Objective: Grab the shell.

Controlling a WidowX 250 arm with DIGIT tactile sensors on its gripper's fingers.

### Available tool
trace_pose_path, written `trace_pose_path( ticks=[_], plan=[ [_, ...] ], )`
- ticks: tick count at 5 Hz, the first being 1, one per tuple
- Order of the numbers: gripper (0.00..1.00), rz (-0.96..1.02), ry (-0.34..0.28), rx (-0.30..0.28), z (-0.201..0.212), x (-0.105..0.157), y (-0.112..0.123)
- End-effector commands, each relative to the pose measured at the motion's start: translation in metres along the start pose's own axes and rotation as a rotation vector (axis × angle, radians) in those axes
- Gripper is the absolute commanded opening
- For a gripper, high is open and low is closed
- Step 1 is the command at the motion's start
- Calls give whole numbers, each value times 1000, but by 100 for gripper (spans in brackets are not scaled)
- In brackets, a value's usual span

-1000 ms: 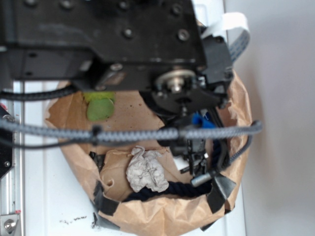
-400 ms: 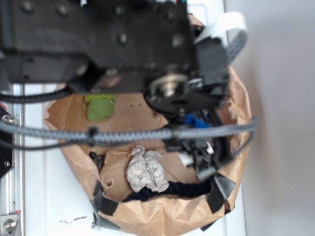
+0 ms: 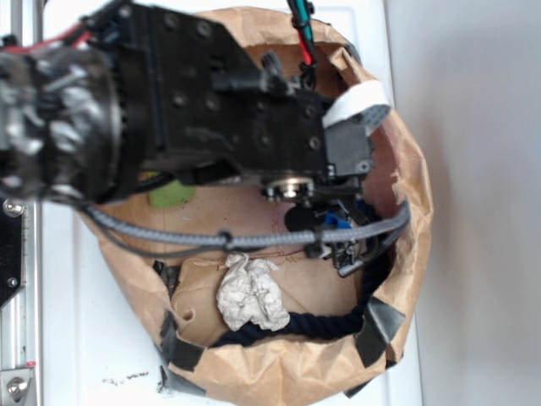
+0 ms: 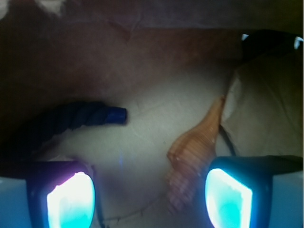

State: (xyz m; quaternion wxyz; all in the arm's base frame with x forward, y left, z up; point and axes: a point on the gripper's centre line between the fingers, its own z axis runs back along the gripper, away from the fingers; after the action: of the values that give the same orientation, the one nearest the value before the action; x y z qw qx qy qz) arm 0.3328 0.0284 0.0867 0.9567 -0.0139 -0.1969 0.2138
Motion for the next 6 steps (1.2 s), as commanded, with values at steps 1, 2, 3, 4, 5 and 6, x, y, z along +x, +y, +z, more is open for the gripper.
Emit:
trace_pose_path(
  ticks=[1, 2, 3, 4, 5, 6],
  plan=[
    [100, 14, -87, 15, -4, 4, -2],
    [100, 56, -55, -8, 11, -2, 7],
    [100, 93, -17, -83, 46, -6, 20],
    [100, 225, -1, -60, 64, -10, 36],
    [100, 328, 47, -16, 54, -13, 41],
    [100, 422, 81, -9, 41, -14, 39]
  ],
)
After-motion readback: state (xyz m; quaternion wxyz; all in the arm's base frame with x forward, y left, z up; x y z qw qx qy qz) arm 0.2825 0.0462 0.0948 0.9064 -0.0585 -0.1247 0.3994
